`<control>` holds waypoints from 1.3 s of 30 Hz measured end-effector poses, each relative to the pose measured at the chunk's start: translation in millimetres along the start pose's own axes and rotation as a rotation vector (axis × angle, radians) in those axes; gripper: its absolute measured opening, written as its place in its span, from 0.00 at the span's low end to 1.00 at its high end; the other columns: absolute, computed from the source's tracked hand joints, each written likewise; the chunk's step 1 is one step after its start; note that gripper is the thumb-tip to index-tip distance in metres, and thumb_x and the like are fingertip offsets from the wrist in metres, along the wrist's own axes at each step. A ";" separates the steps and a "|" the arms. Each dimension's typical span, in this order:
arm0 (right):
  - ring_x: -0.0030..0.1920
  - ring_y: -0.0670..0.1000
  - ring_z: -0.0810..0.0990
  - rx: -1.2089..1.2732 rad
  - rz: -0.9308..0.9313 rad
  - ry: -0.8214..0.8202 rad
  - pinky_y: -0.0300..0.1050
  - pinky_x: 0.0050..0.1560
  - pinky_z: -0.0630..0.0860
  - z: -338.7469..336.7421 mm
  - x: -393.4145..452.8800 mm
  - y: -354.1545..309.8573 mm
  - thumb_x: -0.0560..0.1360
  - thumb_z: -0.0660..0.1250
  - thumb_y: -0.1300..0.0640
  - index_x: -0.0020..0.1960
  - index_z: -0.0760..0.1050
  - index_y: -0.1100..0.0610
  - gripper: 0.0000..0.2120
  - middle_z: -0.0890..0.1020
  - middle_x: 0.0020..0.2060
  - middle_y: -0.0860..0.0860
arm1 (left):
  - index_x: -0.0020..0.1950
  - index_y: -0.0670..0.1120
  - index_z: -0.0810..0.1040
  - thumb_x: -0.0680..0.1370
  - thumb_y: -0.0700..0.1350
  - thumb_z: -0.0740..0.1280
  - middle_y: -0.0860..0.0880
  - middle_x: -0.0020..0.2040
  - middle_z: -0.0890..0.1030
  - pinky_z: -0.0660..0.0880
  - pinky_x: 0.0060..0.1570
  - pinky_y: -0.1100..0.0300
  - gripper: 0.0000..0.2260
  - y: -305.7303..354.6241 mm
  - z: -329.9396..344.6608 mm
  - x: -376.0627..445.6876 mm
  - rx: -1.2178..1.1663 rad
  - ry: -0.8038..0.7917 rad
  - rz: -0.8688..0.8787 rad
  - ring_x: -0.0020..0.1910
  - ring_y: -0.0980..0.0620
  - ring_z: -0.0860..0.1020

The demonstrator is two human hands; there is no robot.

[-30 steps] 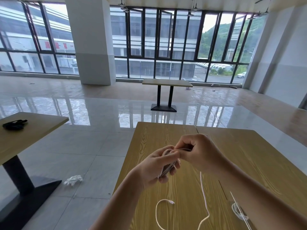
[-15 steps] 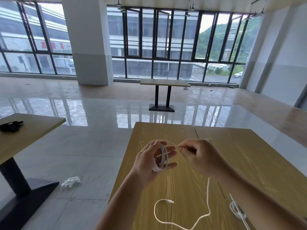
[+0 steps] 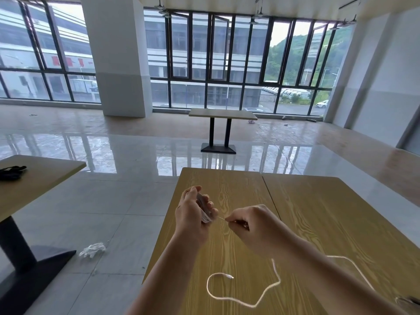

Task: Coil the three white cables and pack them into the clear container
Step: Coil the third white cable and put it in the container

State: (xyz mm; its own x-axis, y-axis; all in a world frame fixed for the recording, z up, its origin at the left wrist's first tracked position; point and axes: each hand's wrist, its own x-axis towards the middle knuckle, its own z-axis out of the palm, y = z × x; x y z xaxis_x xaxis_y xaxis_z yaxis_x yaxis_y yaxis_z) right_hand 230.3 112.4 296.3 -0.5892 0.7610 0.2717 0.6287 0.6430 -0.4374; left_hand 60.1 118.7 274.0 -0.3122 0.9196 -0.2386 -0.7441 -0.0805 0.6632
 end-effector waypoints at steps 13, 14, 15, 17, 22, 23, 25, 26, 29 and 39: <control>0.28 0.39 0.76 0.195 -0.056 -0.032 0.30 0.29 0.71 -33.3 1.5 -15.2 0.78 0.68 0.57 0.47 0.84 0.48 0.07 0.82 0.32 0.39 | 0.51 0.46 0.79 0.83 0.47 0.61 0.48 0.32 0.78 0.68 0.23 0.61 0.09 12.1 -1.6 13.1 0.231 -0.022 0.052 0.25 0.55 0.73; 0.29 0.39 0.77 0.195 -0.054 -0.004 0.30 0.30 0.71 -35.8 3.2 -16.2 0.78 0.69 0.57 0.47 0.84 0.47 0.07 0.82 0.32 0.37 | 0.51 0.46 0.79 0.83 0.48 0.61 0.49 0.31 0.79 0.69 0.23 0.62 0.09 12.3 0.1 10.7 0.248 -0.051 0.052 0.25 0.55 0.74; 0.30 0.38 0.78 0.192 -0.047 0.025 0.30 0.31 0.72 -38.0 4.9 -16.8 0.78 0.69 0.57 0.47 0.84 0.47 0.07 0.82 0.32 0.36 | 0.51 0.46 0.79 0.83 0.48 0.61 0.50 0.30 0.80 0.70 0.23 0.62 0.09 12.7 1.4 8.0 0.267 -0.077 0.053 0.25 0.56 0.74; 0.31 0.40 0.79 0.191 -0.033 0.080 0.32 0.32 0.74 -40.8 8.2 -16.9 0.78 0.70 0.56 0.46 0.84 0.46 0.06 0.83 0.33 0.40 | 0.51 0.48 0.80 0.83 0.49 0.60 0.51 0.31 0.81 0.72 0.24 0.61 0.10 12.9 3.2 3.9 0.315 -0.125 0.063 0.26 0.56 0.76; 0.33 0.43 0.81 0.194 -0.023 0.195 0.35 0.33 0.77 -41.2 14.9 -17.3 0.77 0.71 0.56 0.45 0.84 0.45 0.07 0.84 0.34 0.41 | 0.52 0.50 0.80 0.83 0.52 0.59 0.49 0.35 0.81 0.73 0.26 0.60 0.12 9.8 7.5 -6.2 0.441 -0.252 0.066 0.30 0.55 0.78; 0.32 0.43 0.81 0.189 -0.023 0.203 0.34 0.33 0.77 -40.8 16.0 -17.6 0.77 0.71 0.56 0.45 0.84 0.45 0.06 0.84 0.34 0.40 | 0.52 0.49 0.80 0.83 0.53 0.58 0.48 0.36 0.80 0.71 0.26 0.60 0.13 8.7 7.8 -7.9 0.460 -0.284 0.054 0.31 0.54 0.77; 0.34 0.43 0.82 0.187 -0.019 0.219 0.36 0.34 0.78 -40.1 17.3 -17.7 0.76 0.72 0.55 0.45 0.85 0.46 0.05 0.85 0.34 0.41 | 0.53 0.47 0.79 0.83 0.55 0.57 0.47 0.36 0.78 0.68 0.26 0.60 0.16 6.7 8.5 -11.0 0.468 -0.355 0.008 0.31 0.54 0.75; 0.34 0.43 0.83 0.190 -0.019 0.229 0.37 0.35 0.79 -39.9 17.8 -17.9 0.76 0.72 0.55 0.45 0.85 0.46 0.05 0.85 0.34 0.41 | 0.53 0.45 0.78 0.83 0.57 0.57 0.47 0.36 0.77 0.67 0.26 0.61 0.18 6.1 8.7 -12.0 0.462 -0.392 -0.022 0.31 0.54 0.74; 0.33 0.39 0.82 0.203 -0.022 0.267 0.31 0.33 0.74 -39.8 20.0 -19.6 0.74 0.74 0.55 0.42 0.85 0.47 0.04 0.84 0.33 0.37 | 0.53 0.45 0.77 0.80 0.61 0.56 0.48 0.34 0.78 0.66 0.25 0.63 0.21 6.4 10.0 -15.8 0.442 -0.504 -0.095 0.30 0.54 0.73; 0.30 0.39 0.79 0.273 0.042 0.214 0.32 0.31 0.74 -44.0 25.5 -19.6 0.71 0.78 0.56 0.37 0.84 0.50 0.05 0.84 0.30 0.42 | 0.53 0.48 0.79 0.73 0.62 0.71 0.46 0.39 0.77 0.65 0.22 0.67 0.19 14.3 4.0 -19.4 0.450 -0.832 -0.267 0.31 0.54 0.70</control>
State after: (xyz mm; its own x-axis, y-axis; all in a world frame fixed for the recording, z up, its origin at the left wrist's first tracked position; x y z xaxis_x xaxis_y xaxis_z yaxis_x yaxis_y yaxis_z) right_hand 225.3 123.0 349.6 -0.4282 0.8056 0.4094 0.4740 0.5860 -0.6572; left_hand 57.9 101.3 291.0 0.4776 0.8776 0.0418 -0.3814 0.1642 0.9097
